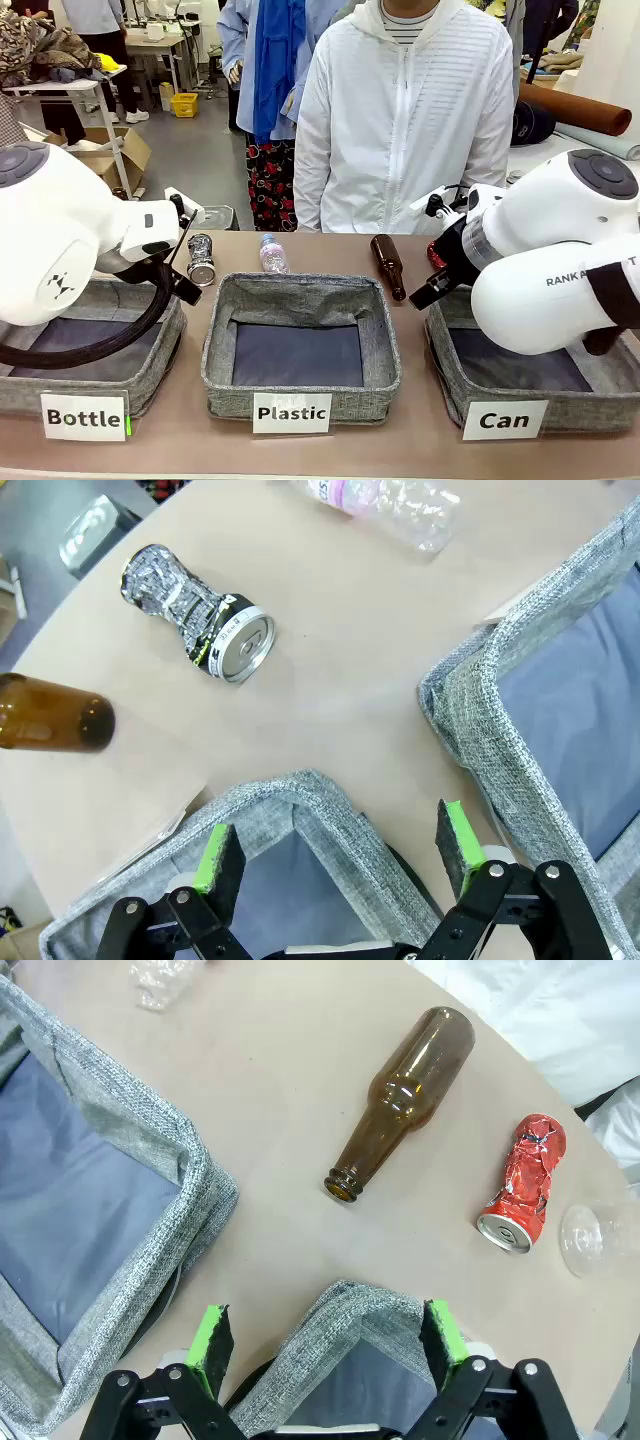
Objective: Sort the can waste into the basket.
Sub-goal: Pick up the can waste from the table and place it in the right Fabric basket.
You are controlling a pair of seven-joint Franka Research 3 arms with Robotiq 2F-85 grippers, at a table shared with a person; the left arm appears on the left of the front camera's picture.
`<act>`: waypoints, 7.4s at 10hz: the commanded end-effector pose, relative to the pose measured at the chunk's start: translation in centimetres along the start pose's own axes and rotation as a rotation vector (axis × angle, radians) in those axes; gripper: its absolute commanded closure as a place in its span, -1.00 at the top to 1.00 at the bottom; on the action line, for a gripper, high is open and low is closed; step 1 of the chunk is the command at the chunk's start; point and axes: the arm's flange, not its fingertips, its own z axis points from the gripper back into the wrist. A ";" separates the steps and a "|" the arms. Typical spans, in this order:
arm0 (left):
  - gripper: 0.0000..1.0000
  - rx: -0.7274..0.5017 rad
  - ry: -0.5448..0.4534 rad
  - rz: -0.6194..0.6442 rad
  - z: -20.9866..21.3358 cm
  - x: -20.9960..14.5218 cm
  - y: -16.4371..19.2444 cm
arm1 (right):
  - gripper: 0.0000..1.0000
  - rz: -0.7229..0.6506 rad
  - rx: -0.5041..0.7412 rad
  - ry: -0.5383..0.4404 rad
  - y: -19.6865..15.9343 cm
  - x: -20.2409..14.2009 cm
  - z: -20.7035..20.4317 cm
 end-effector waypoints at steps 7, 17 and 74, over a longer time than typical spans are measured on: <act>1.00 0.000 0.000 0.000 0.0 0.0 0.0 | 1.00 0.000 0.000 0.000 0.0 0.0 0.0; 1.00 -0.271 -0.111 0.113 13.0 1.3 -2.3 | 1.00 -0.388 0.046 0.063 -1.9 3.0 14.1; 1.00 -1.269 -0.134 0.680 16.4 -18.8 15.3 | -1.00 -0.586 -0.167 0.493 -17.0 11.0 -15.9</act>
